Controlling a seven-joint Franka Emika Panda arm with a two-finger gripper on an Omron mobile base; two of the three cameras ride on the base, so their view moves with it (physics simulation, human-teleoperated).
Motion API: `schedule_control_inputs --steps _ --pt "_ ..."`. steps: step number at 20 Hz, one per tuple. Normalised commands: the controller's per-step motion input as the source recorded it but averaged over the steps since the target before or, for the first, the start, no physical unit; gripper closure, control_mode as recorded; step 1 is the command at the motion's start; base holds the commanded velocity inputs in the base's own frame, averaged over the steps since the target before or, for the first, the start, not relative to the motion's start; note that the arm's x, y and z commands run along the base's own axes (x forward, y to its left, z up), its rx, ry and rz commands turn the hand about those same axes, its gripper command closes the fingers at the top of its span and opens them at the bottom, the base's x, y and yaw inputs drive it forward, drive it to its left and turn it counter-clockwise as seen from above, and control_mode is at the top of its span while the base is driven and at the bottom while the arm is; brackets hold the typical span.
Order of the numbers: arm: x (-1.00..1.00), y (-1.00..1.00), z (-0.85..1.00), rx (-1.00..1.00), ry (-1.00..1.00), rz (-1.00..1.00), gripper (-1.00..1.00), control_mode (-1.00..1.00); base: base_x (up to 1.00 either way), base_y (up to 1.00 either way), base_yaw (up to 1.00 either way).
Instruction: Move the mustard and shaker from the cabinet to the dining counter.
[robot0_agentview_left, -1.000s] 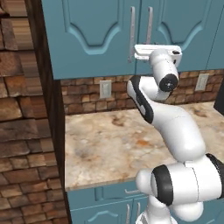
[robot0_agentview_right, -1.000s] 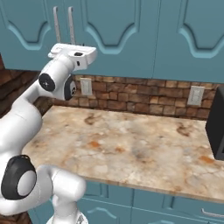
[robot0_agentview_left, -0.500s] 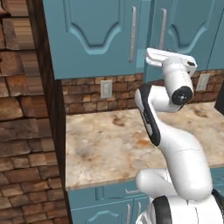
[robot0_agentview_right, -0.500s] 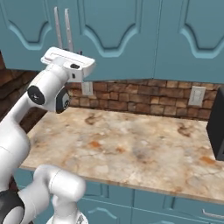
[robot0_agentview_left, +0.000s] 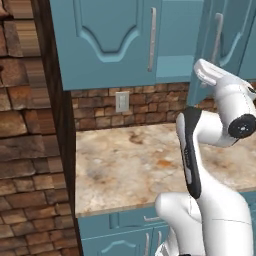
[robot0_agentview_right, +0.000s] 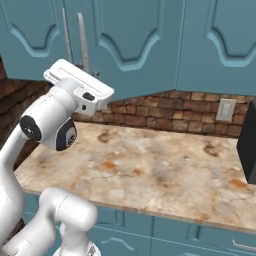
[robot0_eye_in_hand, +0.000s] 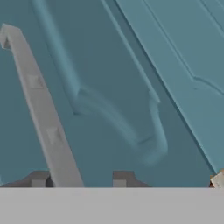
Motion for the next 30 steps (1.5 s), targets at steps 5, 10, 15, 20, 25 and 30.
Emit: schedule_control_inputs --steps 5,10,15,20,25,30 --pt "-0.98 -1.0 0.0 0.22 0.0 0.0 1.0 -1.0 0.0 0.0 0.0" --pt "-0.87 -0.39 0.0 0.08 0.0 0.0 -1.0 -1.0 0.0 0.0 0.0" --pt "-1.0 0.91 0.01 -0.16 -0.1 0.0 -1.0 -1.0 0.0 0.0 0.0" --pt "-0.54 1.0 0.21 -0.37 -0.07 0.0 -1.0 -1.0 0.0 0.0 0.0" --pt "0.58 0.99 0.21 -0.29 0.18 -0.01 -1.0 -1.0 0.0 0.0 0.0" --pt "1.0 0.47 0.11 -0.1 0.33 -0.04 -1.0 -1.0 0.0 0.0 0.0"
